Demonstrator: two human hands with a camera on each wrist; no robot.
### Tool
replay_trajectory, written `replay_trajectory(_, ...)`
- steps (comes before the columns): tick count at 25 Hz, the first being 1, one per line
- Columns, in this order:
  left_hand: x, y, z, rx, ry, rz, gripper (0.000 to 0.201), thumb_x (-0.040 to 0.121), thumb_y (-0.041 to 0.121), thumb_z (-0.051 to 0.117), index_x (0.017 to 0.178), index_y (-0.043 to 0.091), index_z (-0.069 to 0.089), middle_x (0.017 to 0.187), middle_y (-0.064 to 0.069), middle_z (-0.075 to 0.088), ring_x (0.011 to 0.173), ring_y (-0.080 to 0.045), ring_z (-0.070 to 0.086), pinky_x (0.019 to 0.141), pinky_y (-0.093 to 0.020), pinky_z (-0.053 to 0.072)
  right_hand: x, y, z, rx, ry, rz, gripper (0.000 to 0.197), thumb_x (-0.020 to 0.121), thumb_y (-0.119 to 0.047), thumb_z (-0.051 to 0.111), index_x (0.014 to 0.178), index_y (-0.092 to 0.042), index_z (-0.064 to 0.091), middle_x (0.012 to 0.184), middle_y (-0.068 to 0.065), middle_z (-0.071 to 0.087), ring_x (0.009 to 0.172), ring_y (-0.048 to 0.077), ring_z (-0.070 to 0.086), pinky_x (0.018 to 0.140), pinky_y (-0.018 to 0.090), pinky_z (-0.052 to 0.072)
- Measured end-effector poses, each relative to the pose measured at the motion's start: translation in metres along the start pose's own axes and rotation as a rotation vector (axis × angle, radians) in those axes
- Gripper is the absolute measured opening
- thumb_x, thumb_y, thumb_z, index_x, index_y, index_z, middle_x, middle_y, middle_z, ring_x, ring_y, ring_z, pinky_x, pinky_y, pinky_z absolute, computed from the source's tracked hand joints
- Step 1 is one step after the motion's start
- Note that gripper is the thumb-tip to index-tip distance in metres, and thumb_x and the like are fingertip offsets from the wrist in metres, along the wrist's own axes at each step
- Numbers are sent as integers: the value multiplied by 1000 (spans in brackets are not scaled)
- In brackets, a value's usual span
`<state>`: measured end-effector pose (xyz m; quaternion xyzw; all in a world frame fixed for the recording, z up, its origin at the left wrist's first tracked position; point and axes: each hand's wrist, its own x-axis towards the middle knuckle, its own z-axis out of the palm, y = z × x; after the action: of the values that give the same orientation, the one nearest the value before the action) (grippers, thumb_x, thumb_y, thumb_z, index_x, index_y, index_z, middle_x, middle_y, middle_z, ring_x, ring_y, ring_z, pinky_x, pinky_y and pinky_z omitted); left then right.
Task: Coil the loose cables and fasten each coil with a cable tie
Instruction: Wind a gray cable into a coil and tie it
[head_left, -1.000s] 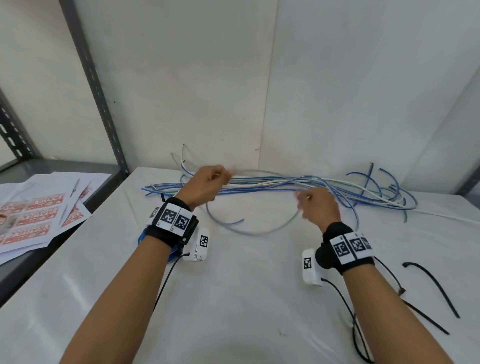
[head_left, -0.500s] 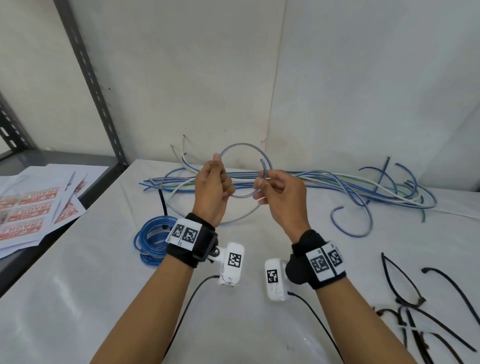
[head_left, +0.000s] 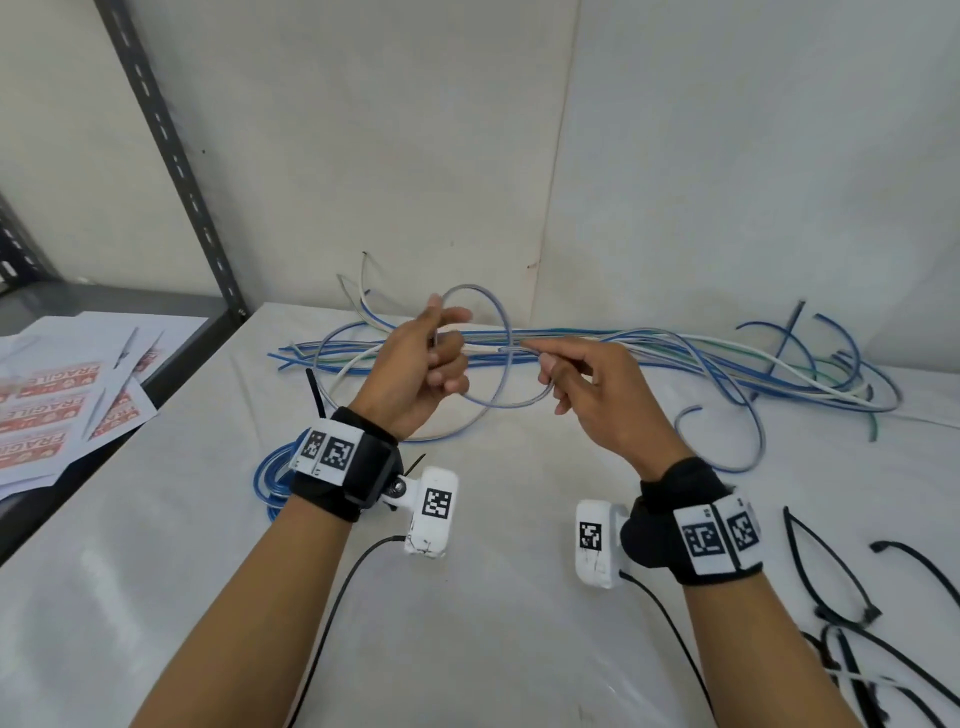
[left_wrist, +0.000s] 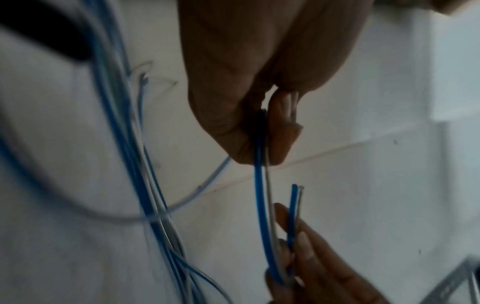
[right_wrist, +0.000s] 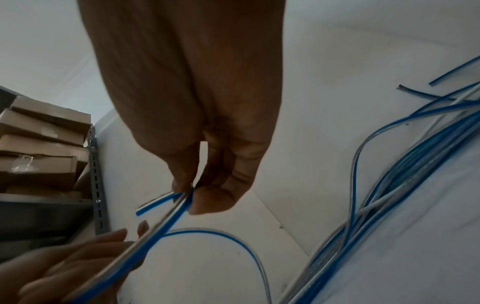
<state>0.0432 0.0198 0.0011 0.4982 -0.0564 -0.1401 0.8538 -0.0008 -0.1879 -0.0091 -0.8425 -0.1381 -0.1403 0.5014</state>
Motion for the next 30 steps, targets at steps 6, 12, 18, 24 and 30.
replay_trajectory(6,-17,-3,11,670,-233,20,39,111,25,36,122,7,69,84,-4,66,62,-13,51,58,-28,50,-4,-1,-3,-206,63,-114,23,96,-14,67,111,-27,78,78,-12,70,70,3,59,61,13,39)
replay_trajectory(12,-25,3,15,856,-326,-18,37,107,17,32,98,6,66,71,-4,54,64,-22,49,69,-35,52,-8,-7,-4,-84,73,-91,36,88,-19,77,123,-27,70,76,-13,73,66,9,53,66,14,38)
replay_trajectory(18,-28,6,18,814,-327,-98,29,104,15,28,81,14,45,69,2,26,68,-21,19,59,-29,32,-9,-5,2,-356,150,-177,19,89,-39,74,107,-32,77,92,-8,58,93,13,48,84,25,40)
replay_trajectory(24,-31,11,24,809,-337,-65,37,105,20,31,76,13,53,62,2,37,59,-19,30,61,-31,41,-12,-20,-6,55,68,-59,9,81,-24,84,81,-19,77,79,-4,73,73,12,65,66,46,55)
replay_trajectory(30,-37,10,23,812,-424,-95,44,111,32,33,73,16,47,62,6,27,57,-14,25,60,-27,37,-15,-27,-13,44,-26,-70,11,79,-24,85,82,-15,79,79,-1,74,75,23,65,64,44,51)
